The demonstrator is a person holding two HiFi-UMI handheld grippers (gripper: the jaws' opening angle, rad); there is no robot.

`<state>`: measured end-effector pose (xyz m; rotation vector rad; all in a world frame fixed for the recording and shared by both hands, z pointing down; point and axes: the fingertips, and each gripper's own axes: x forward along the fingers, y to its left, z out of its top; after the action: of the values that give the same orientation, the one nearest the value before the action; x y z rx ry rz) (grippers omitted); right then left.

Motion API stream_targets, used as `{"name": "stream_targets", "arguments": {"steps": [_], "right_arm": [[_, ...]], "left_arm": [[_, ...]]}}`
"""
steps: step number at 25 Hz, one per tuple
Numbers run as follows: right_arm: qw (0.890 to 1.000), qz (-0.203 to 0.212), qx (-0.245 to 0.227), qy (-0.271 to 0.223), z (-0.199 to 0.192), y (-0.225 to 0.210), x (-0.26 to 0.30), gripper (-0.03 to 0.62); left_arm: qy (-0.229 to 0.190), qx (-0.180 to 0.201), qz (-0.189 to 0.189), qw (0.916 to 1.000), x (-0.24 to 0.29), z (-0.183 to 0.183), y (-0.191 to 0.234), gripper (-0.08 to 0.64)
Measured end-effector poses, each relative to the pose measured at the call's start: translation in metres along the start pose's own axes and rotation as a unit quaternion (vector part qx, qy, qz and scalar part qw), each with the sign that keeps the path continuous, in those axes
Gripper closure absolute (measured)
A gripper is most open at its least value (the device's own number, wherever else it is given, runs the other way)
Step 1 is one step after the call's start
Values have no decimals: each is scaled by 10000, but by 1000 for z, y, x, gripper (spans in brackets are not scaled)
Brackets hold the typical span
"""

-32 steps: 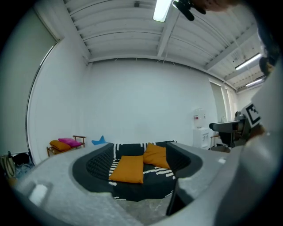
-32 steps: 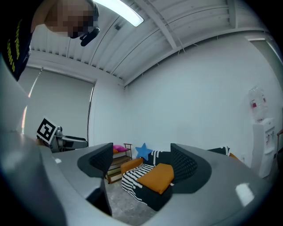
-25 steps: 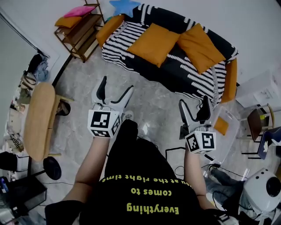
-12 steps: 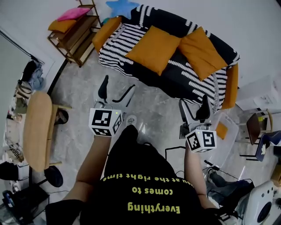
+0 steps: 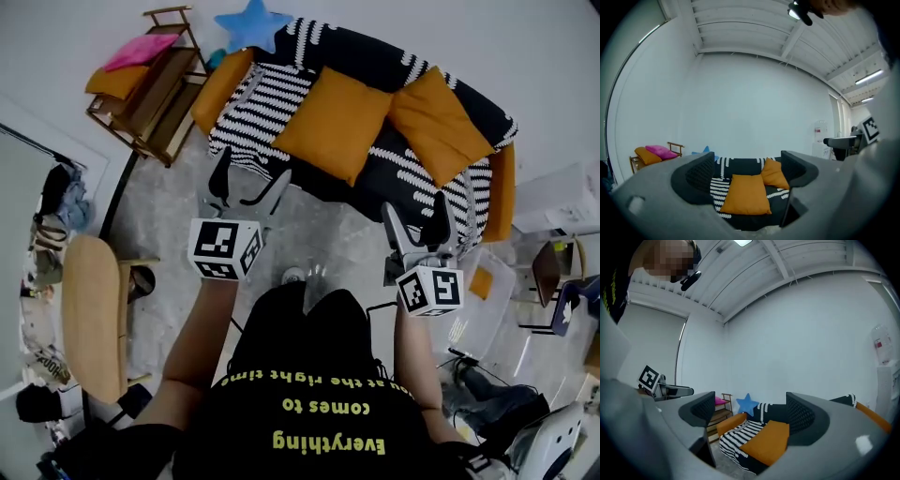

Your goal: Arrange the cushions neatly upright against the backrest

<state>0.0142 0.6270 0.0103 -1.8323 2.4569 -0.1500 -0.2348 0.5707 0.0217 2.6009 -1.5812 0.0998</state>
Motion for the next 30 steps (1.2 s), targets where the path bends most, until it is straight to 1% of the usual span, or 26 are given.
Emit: {"name": "stream_targets", "arguments": {"steps": [3,6,8,13,19,23,27,30], "right_arm": [[9999,-14,-34,141,-8,-1,23,126],[9997,4,-20,230,-13,-14,46,126],[9995,56,3,302,-17,-26,64,126],[9989,337,35,312,-16,-53,122,126],[9972,722,-25,179,4,-101,189,126],[9950,985,-2,169,7,-130,229,126],[9939,1080,69,216,6,-146,259,126],[9932,1096,169,343,-5,-151,278,126]], "left_arm": [[62,-148,39,9999,17,-7,23,113],[160,-328,201,9991,37,-16,42,112],[202,-392,260,9987,54,-19,47,112],[214,-324,356,9986,105,-14,52,112],[144,-271,674,9973,169,1,57,112],[108,-268,912,9954,206,5,57,112],[192,-320,961,9947,235,3,58,112],[291,-307,997,9941,255,-1,68,114]]}}
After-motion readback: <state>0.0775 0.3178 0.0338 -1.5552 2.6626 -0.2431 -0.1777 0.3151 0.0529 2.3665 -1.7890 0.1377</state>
